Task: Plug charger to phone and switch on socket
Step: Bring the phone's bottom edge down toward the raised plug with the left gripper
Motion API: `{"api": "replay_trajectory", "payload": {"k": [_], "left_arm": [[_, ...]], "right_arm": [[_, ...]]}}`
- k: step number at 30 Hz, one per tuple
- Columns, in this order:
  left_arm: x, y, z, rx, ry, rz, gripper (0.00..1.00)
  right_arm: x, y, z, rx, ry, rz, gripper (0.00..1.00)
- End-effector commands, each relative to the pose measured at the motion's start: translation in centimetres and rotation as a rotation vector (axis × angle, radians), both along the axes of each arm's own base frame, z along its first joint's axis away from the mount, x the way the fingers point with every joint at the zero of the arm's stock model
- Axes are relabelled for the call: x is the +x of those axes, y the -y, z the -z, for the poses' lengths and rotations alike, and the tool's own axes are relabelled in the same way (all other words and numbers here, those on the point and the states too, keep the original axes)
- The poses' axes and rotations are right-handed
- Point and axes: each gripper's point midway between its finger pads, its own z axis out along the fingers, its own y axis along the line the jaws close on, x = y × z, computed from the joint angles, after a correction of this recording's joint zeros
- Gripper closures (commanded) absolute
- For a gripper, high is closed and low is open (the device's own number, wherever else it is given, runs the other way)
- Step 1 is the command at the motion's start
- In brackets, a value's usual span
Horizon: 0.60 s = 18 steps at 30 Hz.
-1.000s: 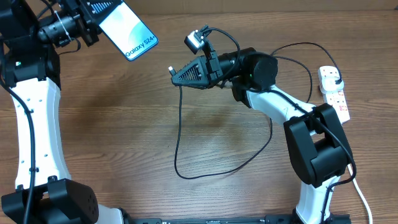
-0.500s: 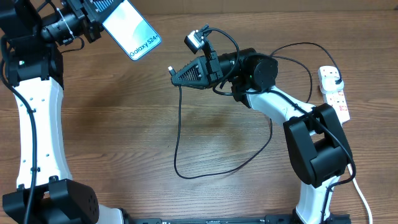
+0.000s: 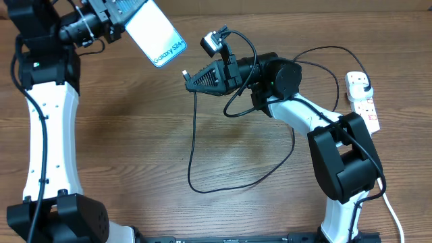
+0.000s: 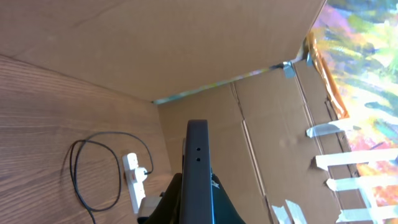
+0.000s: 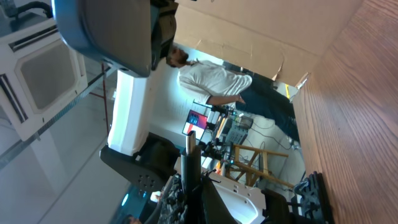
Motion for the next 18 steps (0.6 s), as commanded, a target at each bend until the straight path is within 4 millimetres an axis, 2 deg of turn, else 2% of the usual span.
{"api": "replay_trajectory", "payload": {"k": [1,10,18], "left_arm": [[1.1,0.3,0.9,0.02,0.011,-0.014,0.96],[2.5,0.1,3.0,0.013,-0.034,-0.014,0.96],[2.5,0.4,3.1,0.013,-0.037,-0.008,0.96]], "right_arm": [[-0.3,-0.1,-0.8,0.014,-0.04,-0.011,0.96],[-0.3,-0.1,-0.8,0.018,-0.022,-0.009,0.96],[0.1,-0.1,-1.4,0.051,-0.038,0.017,0.96]]}}
